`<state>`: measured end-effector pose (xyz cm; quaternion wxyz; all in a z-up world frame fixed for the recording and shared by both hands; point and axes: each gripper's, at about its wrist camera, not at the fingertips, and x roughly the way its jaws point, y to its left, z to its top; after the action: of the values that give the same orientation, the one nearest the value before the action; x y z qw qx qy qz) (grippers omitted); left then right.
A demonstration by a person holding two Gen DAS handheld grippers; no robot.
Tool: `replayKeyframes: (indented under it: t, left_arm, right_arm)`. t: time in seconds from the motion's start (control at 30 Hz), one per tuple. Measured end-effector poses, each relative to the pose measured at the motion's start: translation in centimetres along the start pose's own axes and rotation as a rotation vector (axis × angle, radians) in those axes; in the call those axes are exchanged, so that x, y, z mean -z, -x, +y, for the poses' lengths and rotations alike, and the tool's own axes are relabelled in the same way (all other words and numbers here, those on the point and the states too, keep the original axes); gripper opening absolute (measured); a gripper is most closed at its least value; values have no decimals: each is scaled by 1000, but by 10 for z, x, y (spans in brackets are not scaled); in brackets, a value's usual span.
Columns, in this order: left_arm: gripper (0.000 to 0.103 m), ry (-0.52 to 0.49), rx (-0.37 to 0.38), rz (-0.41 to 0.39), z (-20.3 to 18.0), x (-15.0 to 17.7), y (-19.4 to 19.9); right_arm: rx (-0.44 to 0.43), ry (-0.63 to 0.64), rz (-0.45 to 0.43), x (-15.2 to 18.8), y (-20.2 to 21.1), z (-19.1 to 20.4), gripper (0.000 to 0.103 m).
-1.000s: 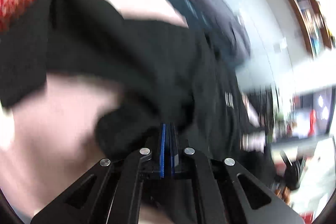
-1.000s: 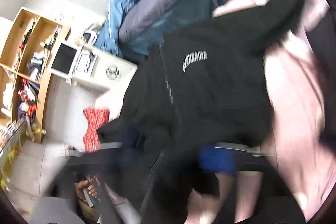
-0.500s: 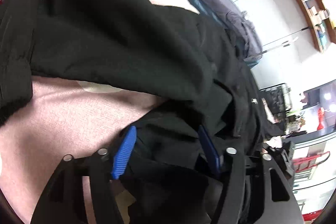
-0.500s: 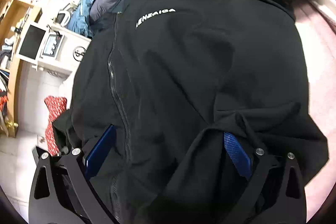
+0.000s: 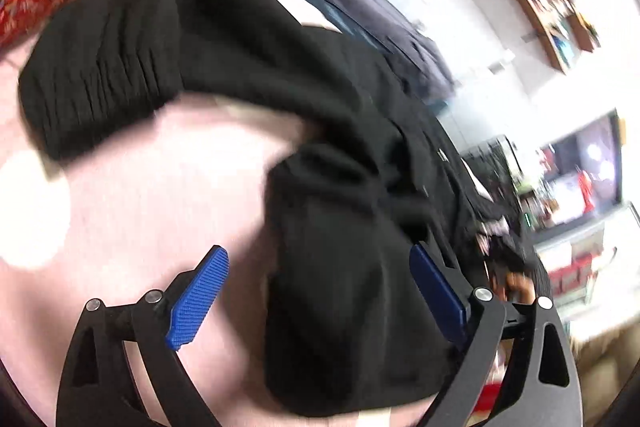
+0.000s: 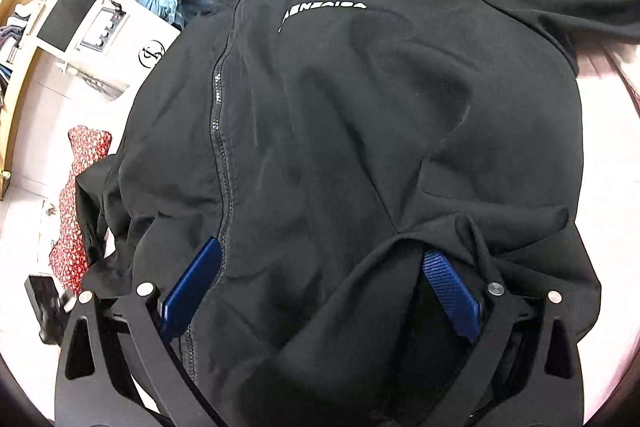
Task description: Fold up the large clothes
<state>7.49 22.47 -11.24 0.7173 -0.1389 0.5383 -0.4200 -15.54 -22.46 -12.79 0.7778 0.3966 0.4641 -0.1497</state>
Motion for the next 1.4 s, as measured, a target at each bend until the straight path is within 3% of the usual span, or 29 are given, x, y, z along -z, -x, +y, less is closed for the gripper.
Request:
replayKeyframes:
  t: [0.17,0.23,0.27,0.3,0.4,0.53,0.57,0.63,0.67,0.73,0.8,0.87,0.9,0.97,1.0,1.1,1.2,1.33,1.4]
  left_arm:
    - [92,-35,53,-21,-2,40,-17]
    - [60,-30,35,13,-12,49,-41]
    - [35,-33,31,30,-22,53,-54]
    - [22,-35,18,39,-29,56,-62]
    - [10,-46,-41,-17,-56,61,-69]
    - [7,62,11,-113,-69,57,-53]
    - [7,79,14,-127,-72,57,-48]
    - [7,85,-27,-140,-80,59,-43]
    - [7,84,-49,-142,-86,61,-41]
    - [7,67,-66,-152,-99,65,-38]
    - [7,65,-88,-170,-110,70,-32]
    - [6,99,-67,-186,-116,72,-26]
    - [6,113,-64,-194,-119,73,-22]
    - [6,117,-75,-214,-127,75,-14]
    - [5,125,-82,-224,-129,77,-7]
    - [5,147,-91,-278,-134,84,23]
    - [5,149,-112,-317,-141,99,55]
    - [5,206,-136,-335,-141,128,88]
    - [5,251,-160,-335,-137,143,100]
  right_arm:
    - [-47,-4,12,-1,5,0,98]
    - [-60,13,4,5,16,-1,98]
    - [-62,29,-9,10,26,-1,98]
    - [-60,44,-23,15,37,-1,98]
    - [-23,118,-124,39,93,-7,98]
    - [78,172,-266,81,153,-37,98]
    - [103,186,-261,93,154,-44,98]
    - [143,252,-169,117,137,-53,95]
    - [148,297,-142,128,127,-50,85]
    - [162,393,-167,137,112,-37,79]
    - [240,461,-243,134,93,-24,78]
    - [328,510,-184,120,60,-10,52]
    - [324,533,-161,115,51,-3,47]
    - [342,632,-217,111,52,12,14]
    - [352,646,-215,109,55,13,11]
    - [222,548,-256,106,107,-3,4]
    - [90,422,-313,123,195,-38,2]
    - [17,367,-331,161,283,-73,2]
    - [20,337,-314,177,307,-90,2]
